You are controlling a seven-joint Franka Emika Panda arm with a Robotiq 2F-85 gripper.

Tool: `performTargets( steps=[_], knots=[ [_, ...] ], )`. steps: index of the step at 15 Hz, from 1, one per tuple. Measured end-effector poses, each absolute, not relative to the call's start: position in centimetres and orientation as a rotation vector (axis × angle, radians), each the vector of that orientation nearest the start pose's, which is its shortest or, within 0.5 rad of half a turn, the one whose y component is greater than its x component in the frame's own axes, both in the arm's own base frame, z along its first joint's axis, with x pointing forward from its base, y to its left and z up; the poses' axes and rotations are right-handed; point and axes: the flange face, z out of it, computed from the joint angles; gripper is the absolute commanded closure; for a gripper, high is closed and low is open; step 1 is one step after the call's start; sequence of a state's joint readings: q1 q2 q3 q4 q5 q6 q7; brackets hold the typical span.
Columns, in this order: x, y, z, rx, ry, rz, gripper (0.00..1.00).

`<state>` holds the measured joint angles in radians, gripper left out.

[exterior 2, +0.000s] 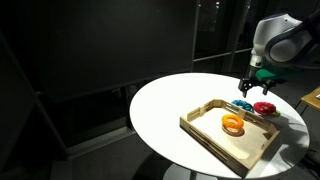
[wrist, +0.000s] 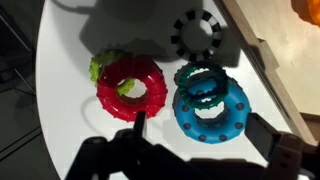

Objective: Put the green ring in the box

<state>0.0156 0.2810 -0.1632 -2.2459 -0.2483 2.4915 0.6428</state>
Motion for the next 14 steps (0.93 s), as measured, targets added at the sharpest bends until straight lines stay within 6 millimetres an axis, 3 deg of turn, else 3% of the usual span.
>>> performTargets(
  steps=[7, 14],
  knots=[
    [54.3, -7.5, 22.3, -3.154, 1.188, -0.035, 0.0],
    [54.9, -6.5, 20.1, -3.15, 1.287, -0.023, 0.0]
  ],
)
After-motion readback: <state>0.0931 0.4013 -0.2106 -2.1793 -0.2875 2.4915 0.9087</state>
